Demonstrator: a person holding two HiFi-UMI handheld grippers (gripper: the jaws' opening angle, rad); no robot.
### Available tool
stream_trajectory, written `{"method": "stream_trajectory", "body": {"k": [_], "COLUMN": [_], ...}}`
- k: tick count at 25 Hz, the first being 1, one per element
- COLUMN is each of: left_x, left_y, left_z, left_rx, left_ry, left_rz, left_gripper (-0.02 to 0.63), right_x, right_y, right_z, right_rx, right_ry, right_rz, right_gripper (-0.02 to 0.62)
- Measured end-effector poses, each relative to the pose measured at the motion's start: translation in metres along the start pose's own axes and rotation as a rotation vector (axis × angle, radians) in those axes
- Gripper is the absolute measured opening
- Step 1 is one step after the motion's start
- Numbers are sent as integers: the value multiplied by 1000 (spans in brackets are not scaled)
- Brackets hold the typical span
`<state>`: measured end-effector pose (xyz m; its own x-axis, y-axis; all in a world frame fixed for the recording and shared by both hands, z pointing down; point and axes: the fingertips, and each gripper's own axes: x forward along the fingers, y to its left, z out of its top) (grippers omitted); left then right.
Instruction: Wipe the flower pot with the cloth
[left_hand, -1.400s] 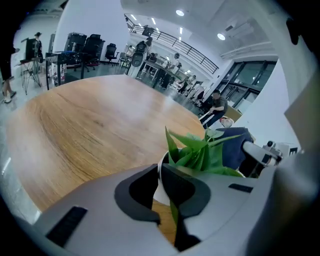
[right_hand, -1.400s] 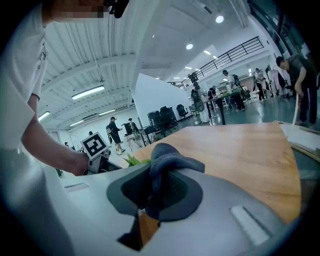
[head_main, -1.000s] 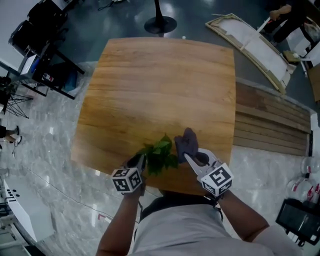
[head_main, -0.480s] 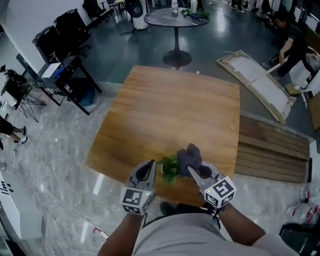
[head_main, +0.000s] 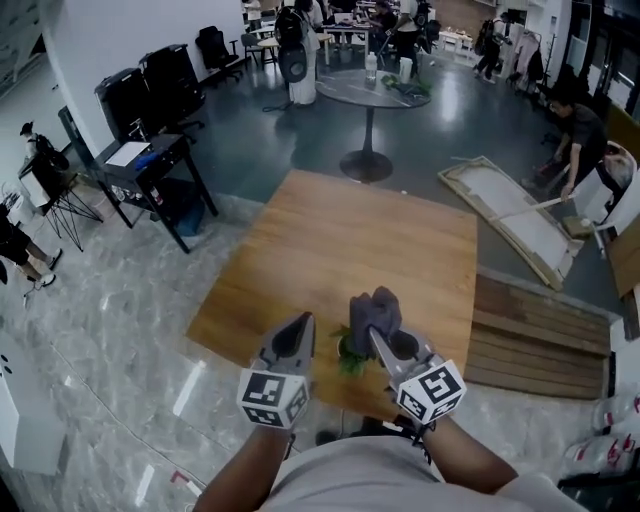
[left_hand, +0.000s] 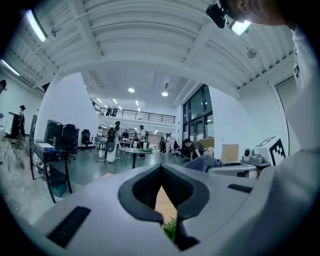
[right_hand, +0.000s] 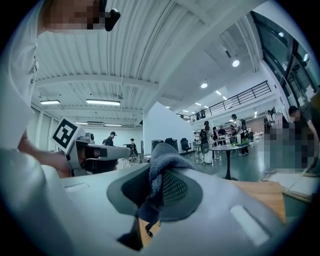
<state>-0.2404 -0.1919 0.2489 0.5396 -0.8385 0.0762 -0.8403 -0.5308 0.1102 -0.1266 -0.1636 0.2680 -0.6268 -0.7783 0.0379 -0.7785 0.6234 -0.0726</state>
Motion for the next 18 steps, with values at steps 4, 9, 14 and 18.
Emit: {"method": "stream_trajectory", "body": {"k": [4,9,14,18], "left_x": [-16,-33,-41,-44], "left_y": [0,2,7,9], "left_z": [16,21,20,24], "left_rx": [-1,-15,-76,-92], "left_ry": [-34,-46,-57,-69], "left_rz": [7,5,14,25], "left_gripper": [6,6,6,6], "right_x": [3,5,4,1], "right_y": [19,35,43,47], "right_z": [20,35,42,49], "right_rx": [-8,-58,-54,-48], "right_ry": [-33,-52,-58,-66], "right_rz": [15,13,17,25], "right_gripper": [31,32,31,32]}}
